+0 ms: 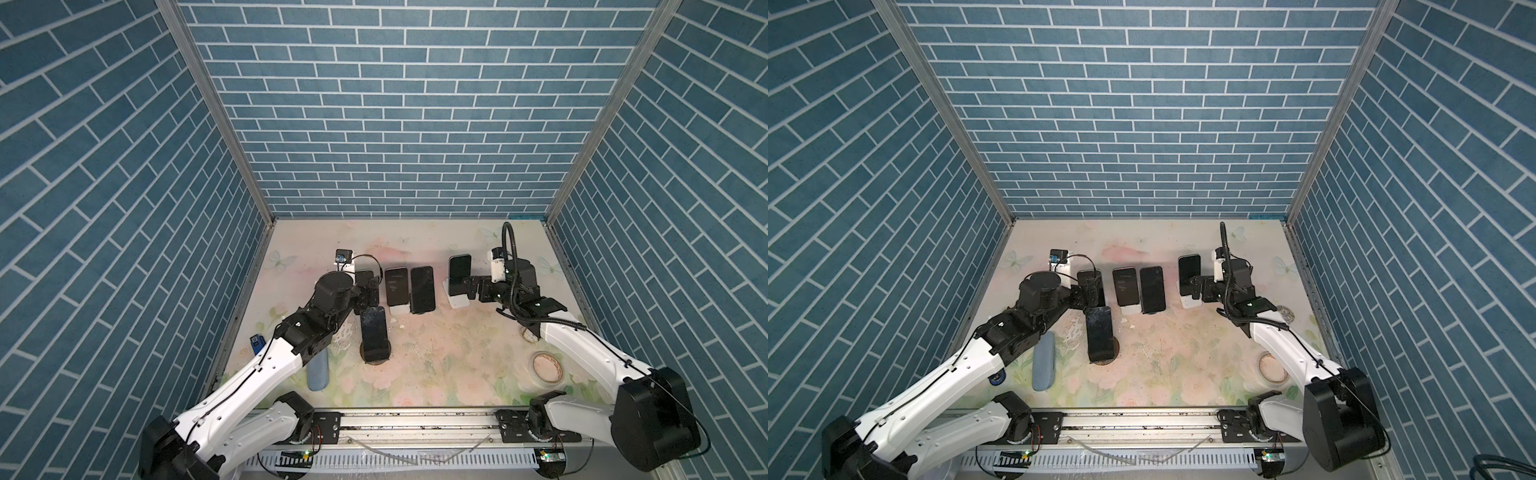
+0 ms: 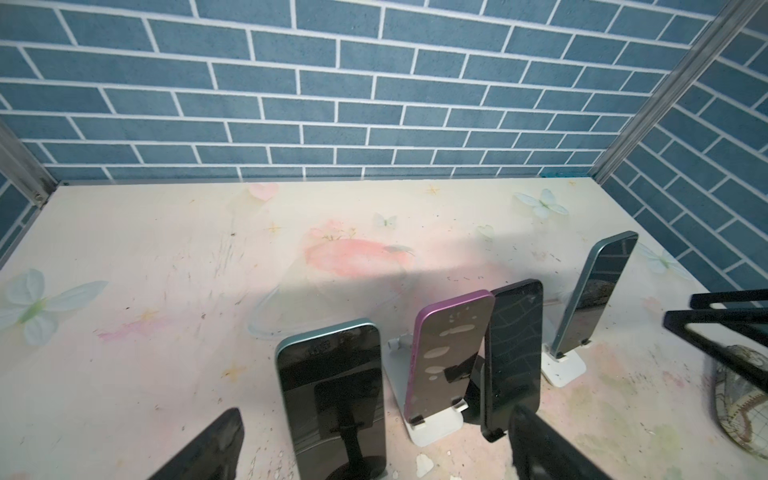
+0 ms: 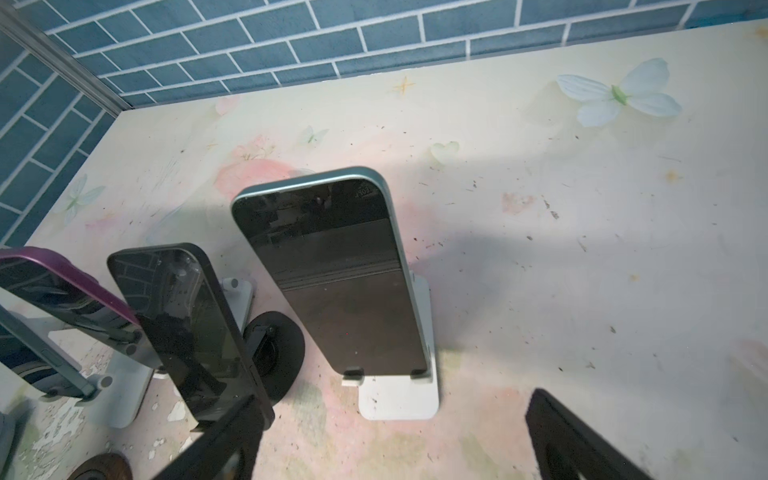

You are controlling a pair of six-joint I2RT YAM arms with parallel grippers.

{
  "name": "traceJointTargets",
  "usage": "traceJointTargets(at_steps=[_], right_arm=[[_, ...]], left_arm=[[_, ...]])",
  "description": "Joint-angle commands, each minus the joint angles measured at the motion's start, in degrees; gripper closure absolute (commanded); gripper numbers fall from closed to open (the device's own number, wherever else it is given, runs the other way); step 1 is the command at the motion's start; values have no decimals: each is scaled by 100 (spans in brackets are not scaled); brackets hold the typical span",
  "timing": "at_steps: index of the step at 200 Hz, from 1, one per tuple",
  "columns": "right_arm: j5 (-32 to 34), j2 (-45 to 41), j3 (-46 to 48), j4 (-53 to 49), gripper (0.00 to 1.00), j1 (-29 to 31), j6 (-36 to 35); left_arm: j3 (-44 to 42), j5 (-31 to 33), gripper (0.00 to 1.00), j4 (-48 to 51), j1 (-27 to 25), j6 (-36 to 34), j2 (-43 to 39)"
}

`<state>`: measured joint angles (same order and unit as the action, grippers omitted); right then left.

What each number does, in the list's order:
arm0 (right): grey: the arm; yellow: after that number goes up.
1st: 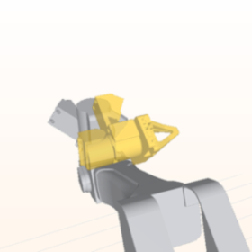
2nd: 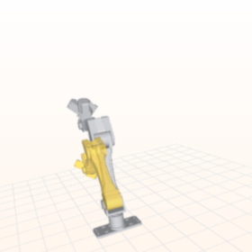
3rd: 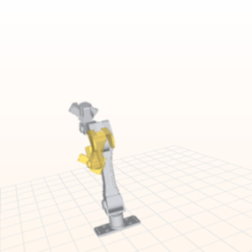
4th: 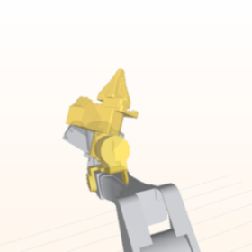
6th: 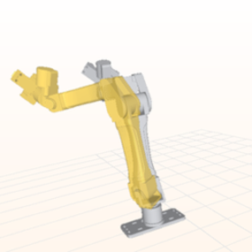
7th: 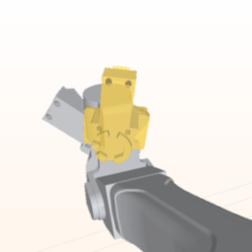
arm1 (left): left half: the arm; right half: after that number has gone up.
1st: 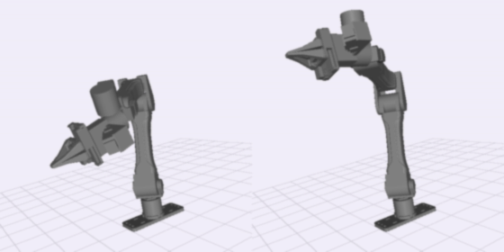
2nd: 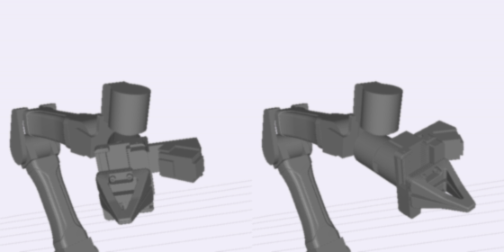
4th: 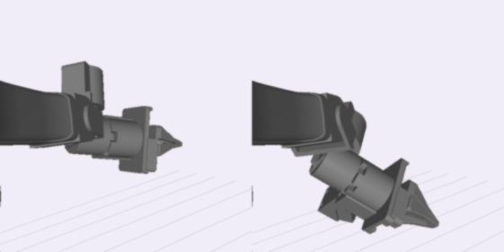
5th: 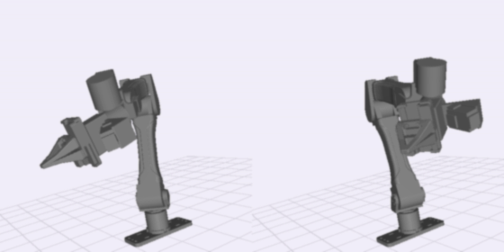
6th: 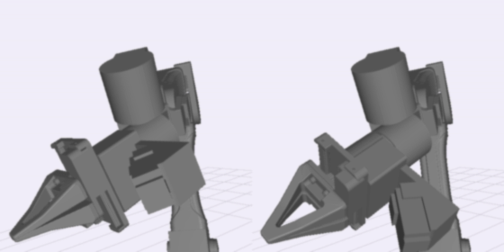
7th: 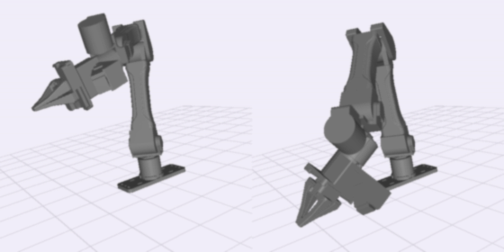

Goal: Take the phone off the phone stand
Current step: 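Grasp the teal-edged phone on the white stand with the right gripper and lift it off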

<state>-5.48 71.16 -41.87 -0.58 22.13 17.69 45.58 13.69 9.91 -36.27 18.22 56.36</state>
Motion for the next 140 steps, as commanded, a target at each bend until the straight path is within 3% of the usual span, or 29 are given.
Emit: traceJointTargets(at_steps=[1, 59, 140], right_arm=[[-5, 316, -230, 468, 1, 152, -161], [421, 892, -248, 1380, 1, 541, -439], [1517, 1345, -270, 1929, 1, 792, -416]], left_arm=[[192, 11, 0, -227, -164, -1, 170], [258, -24, 0, -349, -293, -28, 427], [197, 67, 0, -422, -328, -149, 370]])
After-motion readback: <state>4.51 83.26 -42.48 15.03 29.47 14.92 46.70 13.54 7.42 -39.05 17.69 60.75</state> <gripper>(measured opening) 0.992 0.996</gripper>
